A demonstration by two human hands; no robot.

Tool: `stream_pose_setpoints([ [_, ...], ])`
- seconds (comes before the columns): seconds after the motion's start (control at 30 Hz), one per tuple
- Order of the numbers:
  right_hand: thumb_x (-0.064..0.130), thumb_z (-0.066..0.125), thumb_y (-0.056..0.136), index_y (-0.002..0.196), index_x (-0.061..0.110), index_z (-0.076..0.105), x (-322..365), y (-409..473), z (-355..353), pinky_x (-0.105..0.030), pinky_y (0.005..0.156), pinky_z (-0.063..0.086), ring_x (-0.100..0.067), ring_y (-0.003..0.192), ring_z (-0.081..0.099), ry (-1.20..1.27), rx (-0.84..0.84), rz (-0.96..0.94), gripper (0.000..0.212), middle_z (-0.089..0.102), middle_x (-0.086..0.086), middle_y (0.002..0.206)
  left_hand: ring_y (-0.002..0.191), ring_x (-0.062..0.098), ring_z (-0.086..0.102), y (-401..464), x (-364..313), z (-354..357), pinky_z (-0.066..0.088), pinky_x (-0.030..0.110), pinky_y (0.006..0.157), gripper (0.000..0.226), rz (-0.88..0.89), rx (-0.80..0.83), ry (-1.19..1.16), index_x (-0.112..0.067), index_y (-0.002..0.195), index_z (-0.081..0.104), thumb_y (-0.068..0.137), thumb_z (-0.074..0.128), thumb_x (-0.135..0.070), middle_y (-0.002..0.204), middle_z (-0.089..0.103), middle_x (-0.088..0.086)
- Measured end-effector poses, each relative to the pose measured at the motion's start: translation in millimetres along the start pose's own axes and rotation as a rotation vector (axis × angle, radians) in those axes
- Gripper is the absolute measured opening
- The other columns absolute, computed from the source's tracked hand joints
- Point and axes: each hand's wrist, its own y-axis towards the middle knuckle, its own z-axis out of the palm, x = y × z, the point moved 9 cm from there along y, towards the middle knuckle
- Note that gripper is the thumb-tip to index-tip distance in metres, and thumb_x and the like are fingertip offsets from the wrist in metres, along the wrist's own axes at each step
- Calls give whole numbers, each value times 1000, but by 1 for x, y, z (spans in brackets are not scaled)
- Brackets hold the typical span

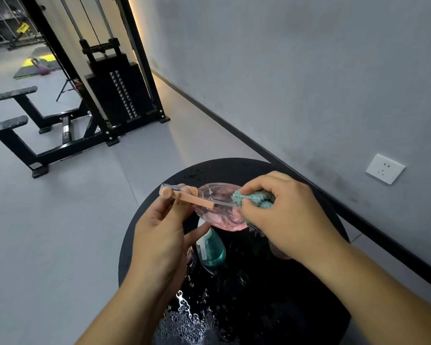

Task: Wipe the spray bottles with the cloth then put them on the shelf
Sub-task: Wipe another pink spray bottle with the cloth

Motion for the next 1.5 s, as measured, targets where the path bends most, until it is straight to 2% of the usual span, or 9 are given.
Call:
stream_pose_setpoints([
  [0.27,19,72,92,101,30,77,8,-4,7,-10,68,54,8,98,62,-3,37,-61,14,64,20,105,91,9,79,-3,2,9,61,51,90,25,16,65,26,-26,73,81,95,69,-27,92,80,-4],
  [0.47,18,75,93,101,30,79,2,-1,0,-2,71,48,8,100,62,23,24,-45,15,67,20,105,98,14,78,3,9,3,64,50,86,20,-5,51,60,-16,89,79,100,68,-28,102,81,4],
  [0.63,18,72,93,101,29,78,6,-3,7,-6,71,51,8,100,63,-13,39,-79,15,65,20,105,97,14,77,1,7,7,62,54,90,29,23,105,100,-27,80,83,103,65,-23,98,80,0],
  [0.73,19,73,91,97,30,78,-7,2,-1,-4,74,48,9,96,62,-30,0,9,14,67,19,101,95,13,78,2,8,4,62,54,90,25,32,87,97,-25,85,84,102,66,-21,95,80,0],
  [0.87,24,73,93,103,31,78,10,-4,6,-8,77,52,7,100,62,-13,29,-68,13,66,21,105,91,14,79,0,9,11,66,47,83,14,62,113,125,-19,97,81,90,72,-28,95,81,1],
  [1.07,24,74,90,94,32,76,-15,5,-3,-1,67,44,13,90,60,-33,-1,78,9,67,16,99,94,13,79,1,5,10,67,42,82,13,112,130,150,-26,90,83,87,72,-33,97,82,-1],
  [1.2,26,75,92,102,31,78,2,-3,3,-6,74,50,10,98,62,17,32,-11,12,67,19,103,97,17,78,0,10,14,65,52,91,13,90,147,196,-30,92,83,84,74,-36,101,82,2],
  [1.33,24,74,92,99,30,78,-4,1,0,-3,68,47,12,95,60,-4,2,18,10,66,17,101,99,16,79,0,7,13,66,46,87,11,115,136,188,-32,91,83,87,73,-35,102,82,1],
  [1.5,25,77,91,97,32,79,-9,3,-6,-3,73,45,10,95,61,15,-39,27,10,68,19,99,94,13,79,0,4,11,64,46,85,11,118,124,164,-33,88,83,84,73,-37,96,81,-4],
])
